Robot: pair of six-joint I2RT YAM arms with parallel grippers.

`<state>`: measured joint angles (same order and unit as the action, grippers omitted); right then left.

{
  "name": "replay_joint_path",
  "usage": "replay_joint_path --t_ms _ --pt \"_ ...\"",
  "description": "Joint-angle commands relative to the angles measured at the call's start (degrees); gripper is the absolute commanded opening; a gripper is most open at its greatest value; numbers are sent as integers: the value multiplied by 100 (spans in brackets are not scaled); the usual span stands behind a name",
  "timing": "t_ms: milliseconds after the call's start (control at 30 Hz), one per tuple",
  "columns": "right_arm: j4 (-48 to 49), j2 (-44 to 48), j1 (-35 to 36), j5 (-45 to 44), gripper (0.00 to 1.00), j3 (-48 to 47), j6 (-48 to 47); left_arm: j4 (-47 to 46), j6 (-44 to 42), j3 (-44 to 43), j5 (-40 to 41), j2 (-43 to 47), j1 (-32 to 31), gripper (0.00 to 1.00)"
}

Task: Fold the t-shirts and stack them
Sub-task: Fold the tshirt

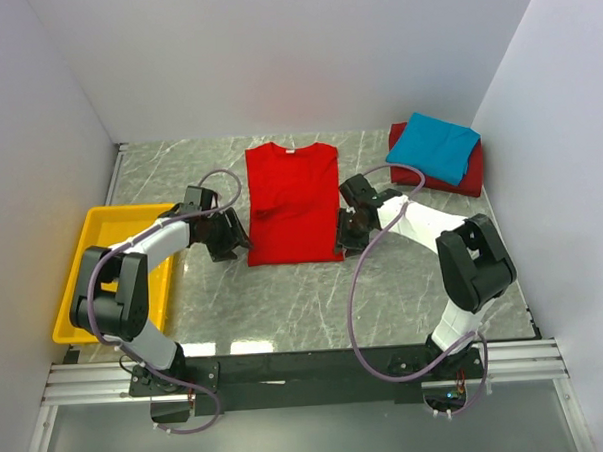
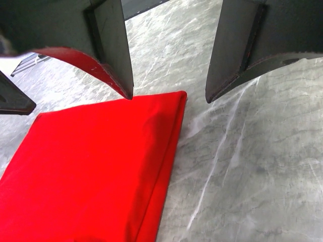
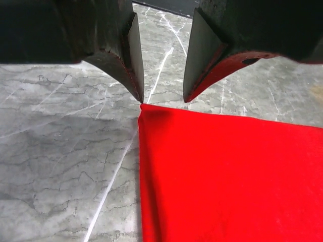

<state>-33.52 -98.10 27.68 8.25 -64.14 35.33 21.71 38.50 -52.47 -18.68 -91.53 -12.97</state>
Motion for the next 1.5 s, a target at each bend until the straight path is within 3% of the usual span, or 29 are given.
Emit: replay_joint_path --t_ms 0,567,900,1467 --pt "249 -103 36 -43 44 59 132 -115 -124 61 -83 258 -39 64" --pt "179 -552 158 -219 41 -2 246 70 -220 -53 22 267 -126 62" --pt "135 -736 352 -140 14 -116 325 131 -203 -79 171 91 -223 60" --pt "47 -710 405 -236 8 -116 325 263 -88 -9 549 -208 -337 45"
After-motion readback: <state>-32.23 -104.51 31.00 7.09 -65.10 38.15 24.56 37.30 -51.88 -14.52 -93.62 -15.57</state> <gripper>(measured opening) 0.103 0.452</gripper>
